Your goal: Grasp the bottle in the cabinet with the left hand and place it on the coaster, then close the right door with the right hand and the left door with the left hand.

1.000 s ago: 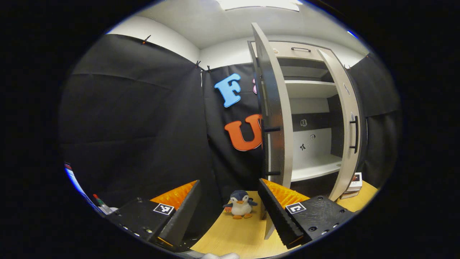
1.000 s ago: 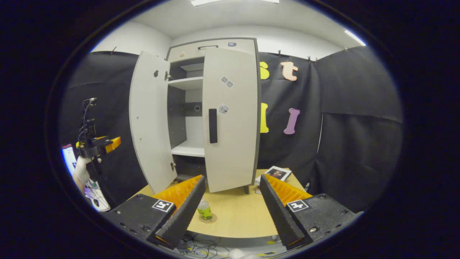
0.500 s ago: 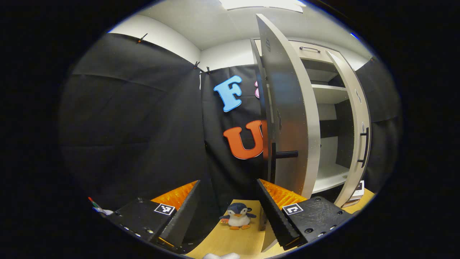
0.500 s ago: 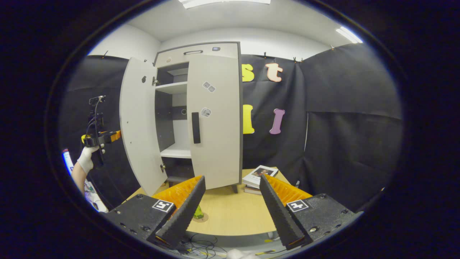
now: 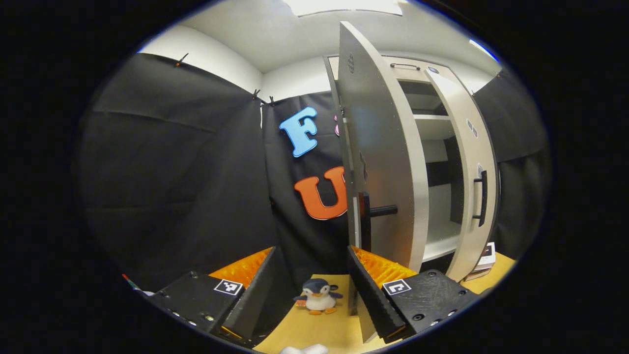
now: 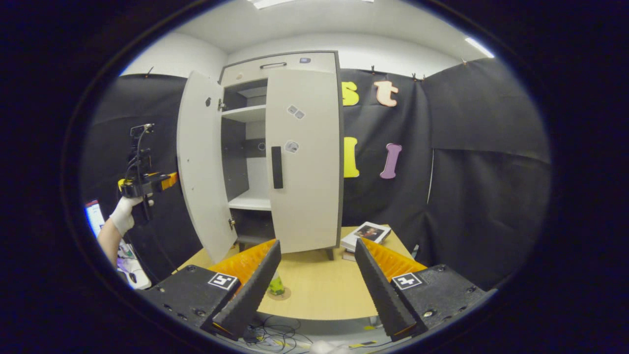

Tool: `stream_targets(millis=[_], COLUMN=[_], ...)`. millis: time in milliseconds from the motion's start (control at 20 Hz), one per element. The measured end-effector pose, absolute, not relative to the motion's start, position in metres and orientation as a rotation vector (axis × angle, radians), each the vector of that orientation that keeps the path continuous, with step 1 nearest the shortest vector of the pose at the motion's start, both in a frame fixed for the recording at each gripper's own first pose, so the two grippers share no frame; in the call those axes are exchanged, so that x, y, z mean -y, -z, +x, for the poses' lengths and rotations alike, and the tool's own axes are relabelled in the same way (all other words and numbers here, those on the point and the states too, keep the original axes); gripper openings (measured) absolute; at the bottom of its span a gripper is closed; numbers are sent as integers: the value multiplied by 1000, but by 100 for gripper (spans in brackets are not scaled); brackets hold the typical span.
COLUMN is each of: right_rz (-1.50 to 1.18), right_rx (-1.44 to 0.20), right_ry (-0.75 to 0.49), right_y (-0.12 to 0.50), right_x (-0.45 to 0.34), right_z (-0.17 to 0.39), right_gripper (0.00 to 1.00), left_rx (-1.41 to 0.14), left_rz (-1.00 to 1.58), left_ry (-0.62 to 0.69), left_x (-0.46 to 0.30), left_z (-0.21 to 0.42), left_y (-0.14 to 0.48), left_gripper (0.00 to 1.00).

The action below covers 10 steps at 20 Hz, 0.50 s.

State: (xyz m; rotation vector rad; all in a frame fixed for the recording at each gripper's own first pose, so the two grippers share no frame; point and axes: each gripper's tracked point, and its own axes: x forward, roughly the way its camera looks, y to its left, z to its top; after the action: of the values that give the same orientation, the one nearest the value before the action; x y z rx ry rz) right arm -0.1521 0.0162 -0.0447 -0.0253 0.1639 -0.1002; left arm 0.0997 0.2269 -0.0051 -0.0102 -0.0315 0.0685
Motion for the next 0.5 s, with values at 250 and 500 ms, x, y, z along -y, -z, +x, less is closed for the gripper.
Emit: stream_targets(millis=[250, 500], right_rz=[-21, -19], right_rx=[-171, -159], right_ry=[104, 116], right_y=[46, 45], right_x=[-14, -16], right_z=[-151, -148], right_gripper=[100, 100], left_rx=[47, 53], left_rz=[-14, -38], left_ry=[-10, 50], left_x=[-185, -142], left_z=[99, 109], left_y=[-1, -5], left_gripper=[88, 88])
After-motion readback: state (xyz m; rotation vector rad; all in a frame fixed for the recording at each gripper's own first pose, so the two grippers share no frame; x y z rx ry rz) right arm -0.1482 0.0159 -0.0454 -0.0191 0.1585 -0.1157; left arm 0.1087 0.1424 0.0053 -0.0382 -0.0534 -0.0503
